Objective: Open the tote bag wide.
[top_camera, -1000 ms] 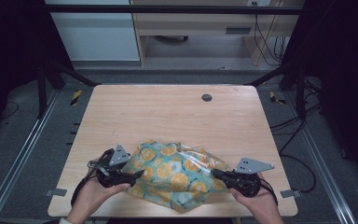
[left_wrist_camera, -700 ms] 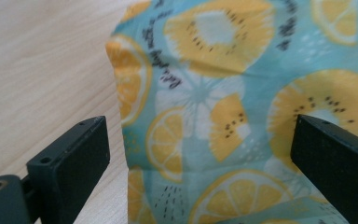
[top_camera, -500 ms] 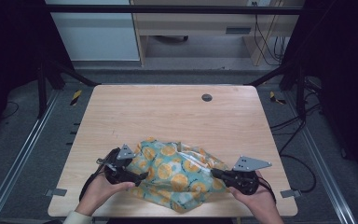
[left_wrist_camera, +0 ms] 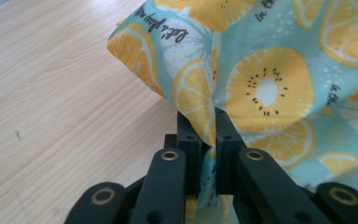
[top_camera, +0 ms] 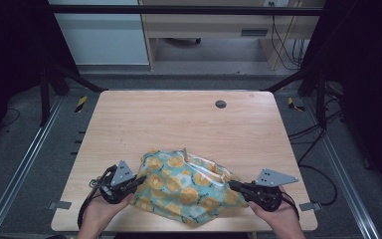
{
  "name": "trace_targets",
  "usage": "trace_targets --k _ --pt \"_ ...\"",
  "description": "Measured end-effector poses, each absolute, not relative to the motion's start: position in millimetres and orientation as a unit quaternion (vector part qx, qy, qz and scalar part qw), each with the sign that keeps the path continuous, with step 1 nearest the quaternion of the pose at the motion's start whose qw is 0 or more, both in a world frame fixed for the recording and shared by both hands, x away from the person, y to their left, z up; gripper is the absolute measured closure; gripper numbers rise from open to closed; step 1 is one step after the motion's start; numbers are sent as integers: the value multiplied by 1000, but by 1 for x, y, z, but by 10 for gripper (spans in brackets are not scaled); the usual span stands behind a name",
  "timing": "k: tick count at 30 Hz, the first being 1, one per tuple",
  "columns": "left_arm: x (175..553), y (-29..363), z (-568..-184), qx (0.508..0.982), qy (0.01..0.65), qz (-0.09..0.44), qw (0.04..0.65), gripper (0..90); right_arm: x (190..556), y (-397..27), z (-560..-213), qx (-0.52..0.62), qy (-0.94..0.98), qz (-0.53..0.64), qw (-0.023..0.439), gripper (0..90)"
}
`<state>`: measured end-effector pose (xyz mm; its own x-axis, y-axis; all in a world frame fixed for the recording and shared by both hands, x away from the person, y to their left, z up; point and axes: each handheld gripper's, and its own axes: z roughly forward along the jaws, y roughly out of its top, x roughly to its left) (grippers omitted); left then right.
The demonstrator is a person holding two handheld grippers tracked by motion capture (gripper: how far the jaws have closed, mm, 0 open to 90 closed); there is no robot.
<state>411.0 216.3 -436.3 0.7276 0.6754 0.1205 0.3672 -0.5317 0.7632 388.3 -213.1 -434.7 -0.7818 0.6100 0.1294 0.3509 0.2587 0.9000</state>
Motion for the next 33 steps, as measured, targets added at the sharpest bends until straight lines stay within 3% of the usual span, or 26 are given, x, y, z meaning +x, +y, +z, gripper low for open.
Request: trace_targets --k 4,14,33 --pt "392 225 -452 870 279 199 355 871 378 -219 -438 293 792 523 113 900" --pt "406 223 -475 893 286 176 299 891 385 -213 -464 302 836 450 83 900" --pt "425 209 -484 888 299 209 280 898 412 -212 -472 346 853 365 140 900"
